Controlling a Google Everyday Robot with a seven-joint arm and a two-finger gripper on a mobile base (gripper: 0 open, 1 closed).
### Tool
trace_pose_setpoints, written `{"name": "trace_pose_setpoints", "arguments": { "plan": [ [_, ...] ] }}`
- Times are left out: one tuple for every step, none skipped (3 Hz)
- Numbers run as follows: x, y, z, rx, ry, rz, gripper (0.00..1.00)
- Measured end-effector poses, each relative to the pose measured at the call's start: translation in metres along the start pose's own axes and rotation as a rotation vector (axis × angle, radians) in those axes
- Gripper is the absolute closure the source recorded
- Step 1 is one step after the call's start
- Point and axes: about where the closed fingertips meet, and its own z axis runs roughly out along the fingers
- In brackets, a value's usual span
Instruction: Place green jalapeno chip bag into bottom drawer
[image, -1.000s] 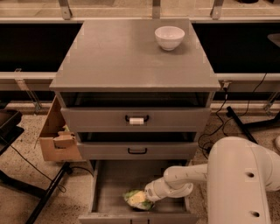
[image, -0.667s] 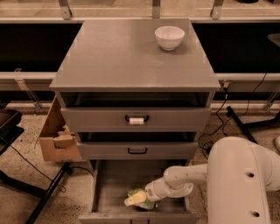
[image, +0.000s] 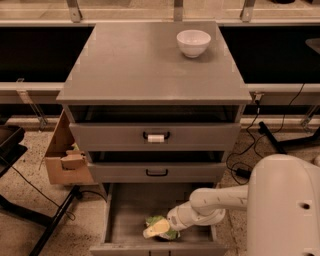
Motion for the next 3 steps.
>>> {"name": "trace_pose_setpoints", "arguments": {
  "plan": [
    [0.036, 0.039, -0.070, 0.025, 0.087, -0.020, 0.00],
    [0.086, 0.079, -0.138, 0.003, 0.189, -0.008, 0.00],
    [0.124, 0.125, -0.234, -0.008, 0.224, 0.012, 0.00]
  ]
}}
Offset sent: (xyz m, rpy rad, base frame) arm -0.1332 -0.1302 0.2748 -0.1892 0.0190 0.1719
